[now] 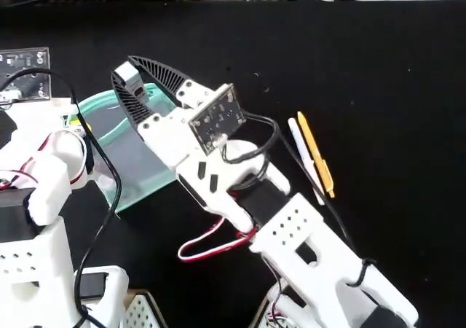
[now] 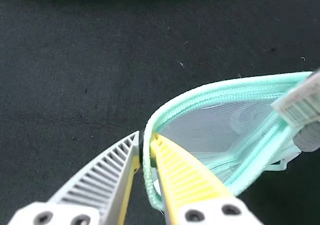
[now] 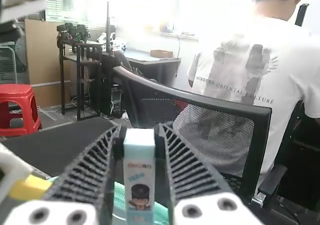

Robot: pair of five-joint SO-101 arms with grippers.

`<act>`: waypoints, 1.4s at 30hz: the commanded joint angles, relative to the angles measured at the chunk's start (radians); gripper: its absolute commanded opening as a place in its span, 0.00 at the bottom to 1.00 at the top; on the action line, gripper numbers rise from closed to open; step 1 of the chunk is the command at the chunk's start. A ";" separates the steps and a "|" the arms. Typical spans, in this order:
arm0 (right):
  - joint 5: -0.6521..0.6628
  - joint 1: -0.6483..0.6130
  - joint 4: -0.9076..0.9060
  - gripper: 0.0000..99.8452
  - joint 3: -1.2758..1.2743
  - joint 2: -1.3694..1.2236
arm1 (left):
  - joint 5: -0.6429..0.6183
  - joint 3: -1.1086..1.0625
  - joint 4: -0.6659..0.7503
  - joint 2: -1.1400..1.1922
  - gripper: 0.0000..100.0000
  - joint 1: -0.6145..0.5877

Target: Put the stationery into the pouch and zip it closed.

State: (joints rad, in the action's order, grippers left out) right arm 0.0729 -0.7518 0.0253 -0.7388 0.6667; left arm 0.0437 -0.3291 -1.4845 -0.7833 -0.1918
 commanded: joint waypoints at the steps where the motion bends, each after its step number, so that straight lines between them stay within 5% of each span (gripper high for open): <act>1: -0.006 -0.011 0.003 0.01 -0.062 -0.025 | -0.002 -0.145 -0.011 0.032 0.03 0.005; 26: -0.006 -0.009 0.002 0.01 0.030 -0.268 | -0.002 -0.150 -0.011 0.026 0.03 0.005; 42: 0.002 -0.009 -0.002 0.01 -0.070 -0.087 | -0.002 -0.148 -0.011 0.025 0.03 0.004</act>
State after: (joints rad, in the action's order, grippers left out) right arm 0.0729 -0.7641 0.0361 -0.7848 0.5562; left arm 0.0437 -0.3307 -1.4845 -0.7833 -0.1872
